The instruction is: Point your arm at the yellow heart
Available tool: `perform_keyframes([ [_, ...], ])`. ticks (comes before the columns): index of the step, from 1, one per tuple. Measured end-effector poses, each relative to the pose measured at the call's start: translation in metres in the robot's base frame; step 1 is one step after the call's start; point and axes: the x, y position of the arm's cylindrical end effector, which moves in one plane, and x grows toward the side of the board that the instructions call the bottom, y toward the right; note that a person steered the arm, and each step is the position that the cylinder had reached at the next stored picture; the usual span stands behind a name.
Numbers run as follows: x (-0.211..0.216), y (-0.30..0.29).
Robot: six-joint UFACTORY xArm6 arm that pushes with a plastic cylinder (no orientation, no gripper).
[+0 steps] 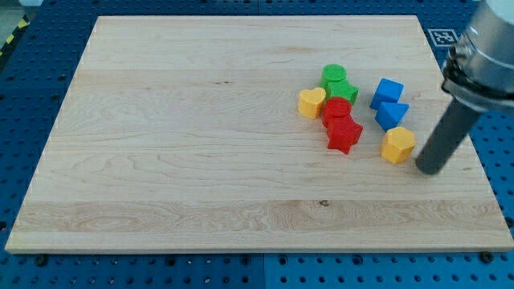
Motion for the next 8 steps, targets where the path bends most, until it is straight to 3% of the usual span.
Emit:
perform_keyframes([
  [1,0.043,-0.006],
  [2,0.059,-0.05],
  [5,0.043,-0.267],
  [6,-0.006,-0.311],
  [7,-0.083,-0.313],
  [8,-0.149,-0.265],
])
